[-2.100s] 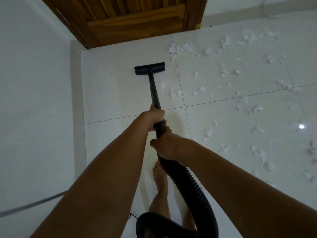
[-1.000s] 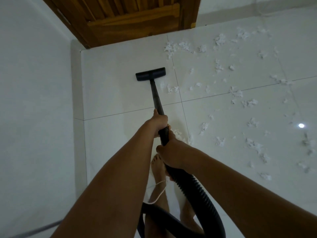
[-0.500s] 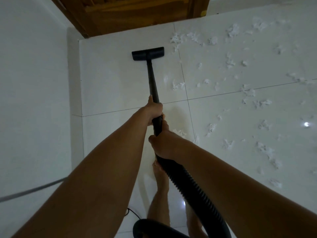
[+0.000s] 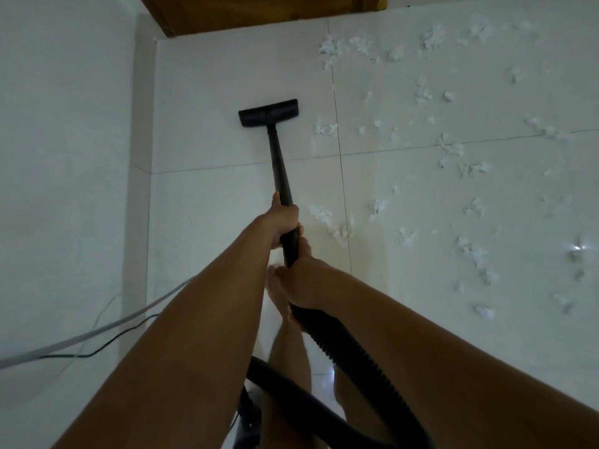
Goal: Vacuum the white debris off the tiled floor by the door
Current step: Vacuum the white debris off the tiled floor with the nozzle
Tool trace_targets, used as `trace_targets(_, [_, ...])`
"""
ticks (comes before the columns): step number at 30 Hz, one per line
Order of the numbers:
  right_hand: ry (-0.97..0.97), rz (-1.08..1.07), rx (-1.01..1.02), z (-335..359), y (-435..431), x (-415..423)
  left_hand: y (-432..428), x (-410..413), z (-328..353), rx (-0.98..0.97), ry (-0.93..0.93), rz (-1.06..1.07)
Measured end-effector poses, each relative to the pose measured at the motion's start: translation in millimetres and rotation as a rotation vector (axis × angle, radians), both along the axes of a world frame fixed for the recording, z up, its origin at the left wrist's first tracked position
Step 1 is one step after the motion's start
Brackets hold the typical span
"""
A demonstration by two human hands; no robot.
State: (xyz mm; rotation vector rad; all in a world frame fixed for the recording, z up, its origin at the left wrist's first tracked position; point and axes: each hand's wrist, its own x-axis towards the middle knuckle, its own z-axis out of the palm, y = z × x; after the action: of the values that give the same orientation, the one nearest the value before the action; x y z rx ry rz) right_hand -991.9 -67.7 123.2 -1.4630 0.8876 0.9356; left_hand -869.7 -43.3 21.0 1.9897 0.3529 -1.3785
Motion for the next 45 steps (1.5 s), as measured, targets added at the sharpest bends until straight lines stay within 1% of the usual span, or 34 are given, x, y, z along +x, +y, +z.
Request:
trace_targets(3, [0.023, -0.003, 0.028, 5.3, 19.0, -40.0, 22.1, -41.3, 2.6, 0.004, 0.020, 0.018])
trace_targets(6, [0.004, 0.036, 0.029, 9.6, 35.7, -73.2, 42.5, -71.8, 0.4, 0.011, 0.026, 0.033])
trace_targets(8, [0.016, 0.009, 0.038, 8.9, 47.7, -89.5, 53.4, -88.8, -0.4, 0.022, 0.019, 0.039])
trace_targets(13, [0.022, 0.022, 0.005, 0.6, 74.5, -132.6, 75.7, -131.0, 0.1, 0.039, 0.013, 0.047])
trace_targets(20, [-0.016, 0.205, -0.098, 3.9, 110.3, -211.8, 116.5, -209.5, -6.3, 0.046, 0.006, 0.024])
trace_targets(23, [-0.020, 0.233, -0.113, 5.5, 130.2, -246.4, 138.4, -244.4, -11.0, 0.046, 0.000, 0.021])
trace_targets(30, [-0.070, 0.094, -0.076, 0.9, 171.4, -313.9, 176.1, -309.6, -6.2, 0.031, -0.008, 0.033])
trace_targets(34, [-0.140, 0.029, -0.043, 0.1, 184.3, -346.5, 189.7, -340.0, 6.8, -0.017, -0.011, 0.050])
trace_targets(36, [-0.176, -0.055, 0.030, 5.6, 188.5, -362.3, 197.3, -353.7, 9.9, -0.045, -0.005, 0.087])
trace_targets(39, [-0.249, -0.287, 0.259, 18.4, 194.5, -388.1, 208.8, -374.0, 10.2, -0.085, 0.010, 0.156])
trace_targets(40, [-0.252, -0.351, 0.299, 15.4, 199.2, -398.2, 212.8, -382.1, 9.7, -0.090, 0.011, 0.165])
trace_targets(41, [-0.236, -0.389, 0.302, 10.9, 205.5, -408.5, 216.8, -391.1, 9.5, -0.094, 0.011, 0.170])
trace_targets(43, [-0.180, -0.372, 0.235, -3.8, 221.4, -430.2, 224.0, -411.2, 9.8, -0.095, 0.018, 0.164])
trace_targets(45, [-0.164, -0.353, 0.187, -13.1, 234.8, -448.5, 229.8, -429.7, 12.1, -0.094, 0.037, 0.174])
